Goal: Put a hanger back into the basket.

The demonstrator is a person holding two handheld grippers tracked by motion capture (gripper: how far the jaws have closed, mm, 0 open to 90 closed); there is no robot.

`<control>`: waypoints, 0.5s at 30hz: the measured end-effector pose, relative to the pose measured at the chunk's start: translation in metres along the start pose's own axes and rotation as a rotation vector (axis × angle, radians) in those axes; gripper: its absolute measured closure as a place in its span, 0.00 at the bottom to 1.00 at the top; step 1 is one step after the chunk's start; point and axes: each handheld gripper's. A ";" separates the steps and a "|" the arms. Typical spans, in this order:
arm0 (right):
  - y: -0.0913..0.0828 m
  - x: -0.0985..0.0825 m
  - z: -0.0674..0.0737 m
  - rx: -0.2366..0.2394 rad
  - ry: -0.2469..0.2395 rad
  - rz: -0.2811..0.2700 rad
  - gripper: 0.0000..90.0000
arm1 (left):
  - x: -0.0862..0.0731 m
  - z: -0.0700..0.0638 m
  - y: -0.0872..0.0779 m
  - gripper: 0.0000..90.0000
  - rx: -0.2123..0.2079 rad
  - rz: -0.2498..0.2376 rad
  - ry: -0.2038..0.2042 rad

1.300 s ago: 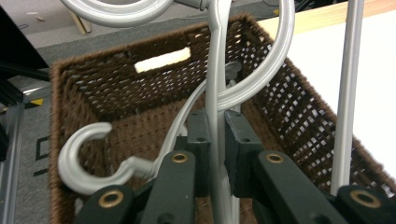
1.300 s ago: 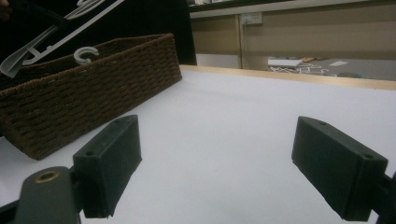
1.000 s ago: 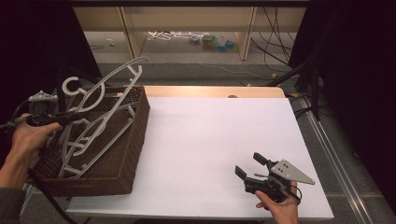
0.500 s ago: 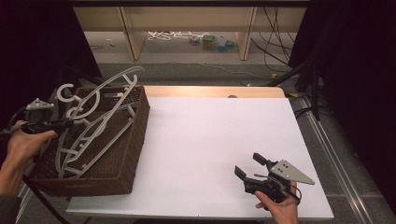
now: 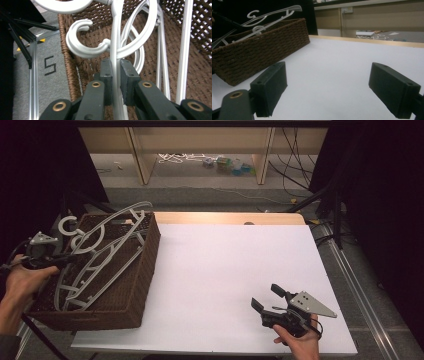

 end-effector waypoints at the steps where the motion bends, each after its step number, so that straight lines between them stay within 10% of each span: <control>1: 0.000 0.000 0.000 -0.001 -0.001 0.006 0.18 | 0.000 0.001 0.000 0.90 -0.001 0.002 0.003; 15: 0.000 0.000 0.000 -0.002 0.002 0.007 0.18 | -0.008 0.001 0.005 0.90 0.074 0.067 0.054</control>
Point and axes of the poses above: each handheld gripper's, and its own axes: y roughly forward along the jaws, x roughly out of its top, z roughly to its left, and after that the axes turned 13 degrees about z, right-handed
